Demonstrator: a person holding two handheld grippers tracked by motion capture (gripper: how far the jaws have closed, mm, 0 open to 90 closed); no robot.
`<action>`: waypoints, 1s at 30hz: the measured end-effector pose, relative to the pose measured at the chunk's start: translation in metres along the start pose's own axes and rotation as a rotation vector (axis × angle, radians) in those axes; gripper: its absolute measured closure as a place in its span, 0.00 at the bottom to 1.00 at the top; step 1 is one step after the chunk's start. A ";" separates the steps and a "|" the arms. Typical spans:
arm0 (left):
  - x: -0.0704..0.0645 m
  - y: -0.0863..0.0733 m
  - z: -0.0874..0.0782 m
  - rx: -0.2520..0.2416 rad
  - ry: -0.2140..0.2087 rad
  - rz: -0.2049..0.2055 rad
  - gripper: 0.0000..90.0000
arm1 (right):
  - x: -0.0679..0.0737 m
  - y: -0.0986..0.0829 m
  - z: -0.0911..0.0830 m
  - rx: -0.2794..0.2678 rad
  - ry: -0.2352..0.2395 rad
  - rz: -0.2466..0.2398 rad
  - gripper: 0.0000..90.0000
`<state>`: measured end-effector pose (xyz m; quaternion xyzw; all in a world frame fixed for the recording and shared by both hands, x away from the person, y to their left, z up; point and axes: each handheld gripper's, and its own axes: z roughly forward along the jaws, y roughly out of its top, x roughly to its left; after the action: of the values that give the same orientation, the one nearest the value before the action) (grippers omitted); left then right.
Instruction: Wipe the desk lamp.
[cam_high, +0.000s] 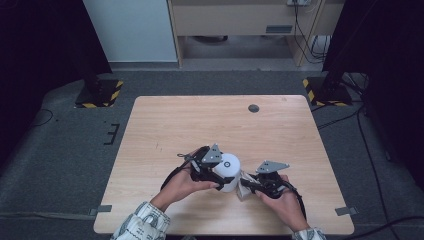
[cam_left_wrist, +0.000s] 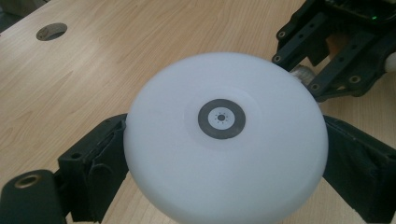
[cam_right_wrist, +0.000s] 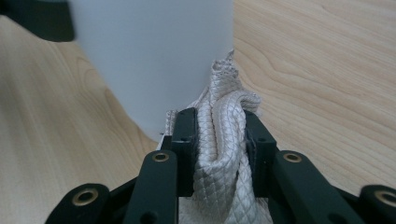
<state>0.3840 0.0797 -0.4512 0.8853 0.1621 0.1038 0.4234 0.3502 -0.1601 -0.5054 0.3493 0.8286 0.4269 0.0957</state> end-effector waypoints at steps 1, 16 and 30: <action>0.000 0.000 0.000 0.001 0.000 0.000 0.09 | 0.002 0.001 -0.003 -0.008 0.004 -0.003 0.79; 0.000 0.000 0.000 0.002 -0.002 0.001 0.09 | 0.006 0.003 -0.011 -0.069 -0.016 -0.030 0.79; 0.000 0.001 0.001 0.000 -0.002 0.000 0.09 | 0.005 0.012 -0.030 -0.197 0.006 -0.018 0.79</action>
<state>0.3843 0.0789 -0.4512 0.8854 0.1618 0.1031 0.4234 0.3387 -0.1708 -0.4770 0.3294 0.7859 0.5067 0.1307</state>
